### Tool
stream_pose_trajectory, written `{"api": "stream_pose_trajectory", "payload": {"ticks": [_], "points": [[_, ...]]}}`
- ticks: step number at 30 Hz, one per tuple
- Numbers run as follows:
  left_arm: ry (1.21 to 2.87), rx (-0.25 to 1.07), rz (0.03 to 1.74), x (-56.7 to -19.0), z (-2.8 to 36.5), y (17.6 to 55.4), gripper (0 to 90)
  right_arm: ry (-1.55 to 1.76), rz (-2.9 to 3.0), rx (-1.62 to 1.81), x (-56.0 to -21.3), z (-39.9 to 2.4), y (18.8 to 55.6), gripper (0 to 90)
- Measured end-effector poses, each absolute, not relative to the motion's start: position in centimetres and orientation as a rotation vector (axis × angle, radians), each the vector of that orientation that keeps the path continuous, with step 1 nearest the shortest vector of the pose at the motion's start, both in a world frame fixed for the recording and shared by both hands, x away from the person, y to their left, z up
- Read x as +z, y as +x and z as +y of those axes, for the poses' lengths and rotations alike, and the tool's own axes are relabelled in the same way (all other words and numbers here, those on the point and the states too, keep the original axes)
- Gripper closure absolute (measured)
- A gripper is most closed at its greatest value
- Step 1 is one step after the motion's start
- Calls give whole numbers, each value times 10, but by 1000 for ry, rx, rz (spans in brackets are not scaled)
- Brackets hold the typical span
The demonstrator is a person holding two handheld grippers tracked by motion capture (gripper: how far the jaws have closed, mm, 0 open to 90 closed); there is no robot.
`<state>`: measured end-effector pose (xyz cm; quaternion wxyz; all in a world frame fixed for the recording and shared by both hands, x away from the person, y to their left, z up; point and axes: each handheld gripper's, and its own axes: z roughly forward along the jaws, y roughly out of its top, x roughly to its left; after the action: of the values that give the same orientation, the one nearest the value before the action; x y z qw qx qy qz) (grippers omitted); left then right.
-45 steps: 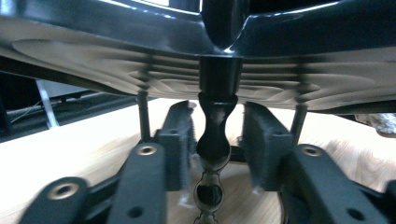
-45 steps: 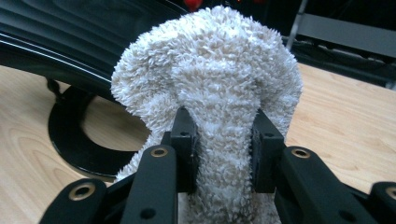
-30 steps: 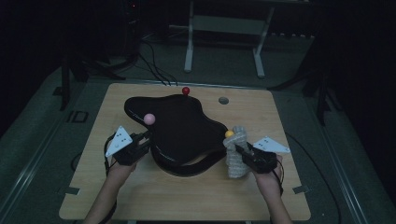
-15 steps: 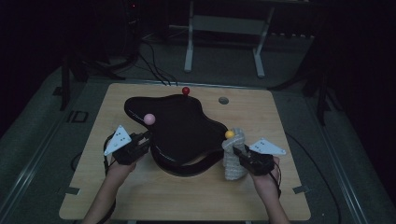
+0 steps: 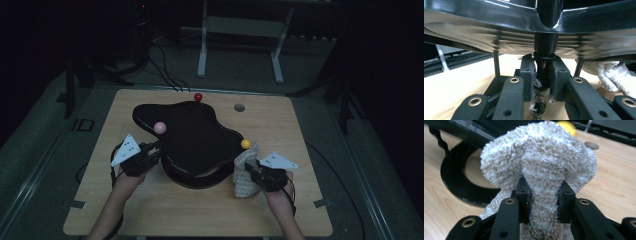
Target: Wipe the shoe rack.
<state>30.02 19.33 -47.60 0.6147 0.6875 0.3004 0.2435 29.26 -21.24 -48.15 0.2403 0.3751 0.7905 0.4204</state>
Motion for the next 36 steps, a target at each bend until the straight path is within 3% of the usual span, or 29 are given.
{"api": "stream_pose_trajectory", "payload": {"ticks": [6, 12, 18, 24, 29, 36], "points": [[1577, 548, 691, -477, 194, 301, 750, 980, 2120, 1201, -462, -210, 282, 692], [1579, 551, 691, -477, 194, 301, 749, 979, 2180, 1144, -477, -201, 284, 692], [1574, 542, 694, -478, 194, 301, 749, 950, 2117, 1207, -457, -202, 277, 692], [1589, 551, 686, -477, 194, 301, 749, 955, 2183, 1143, -475, -193, 280, 692], [1585, 540, 681, -477, 195, 302, 749, 922, 2136, 1183, -458, -193, 275, 692], [1584, 541, 684, -478, 195, 302, 749, 931, 2186, 1171, -468, -185, 276, 692]]}}
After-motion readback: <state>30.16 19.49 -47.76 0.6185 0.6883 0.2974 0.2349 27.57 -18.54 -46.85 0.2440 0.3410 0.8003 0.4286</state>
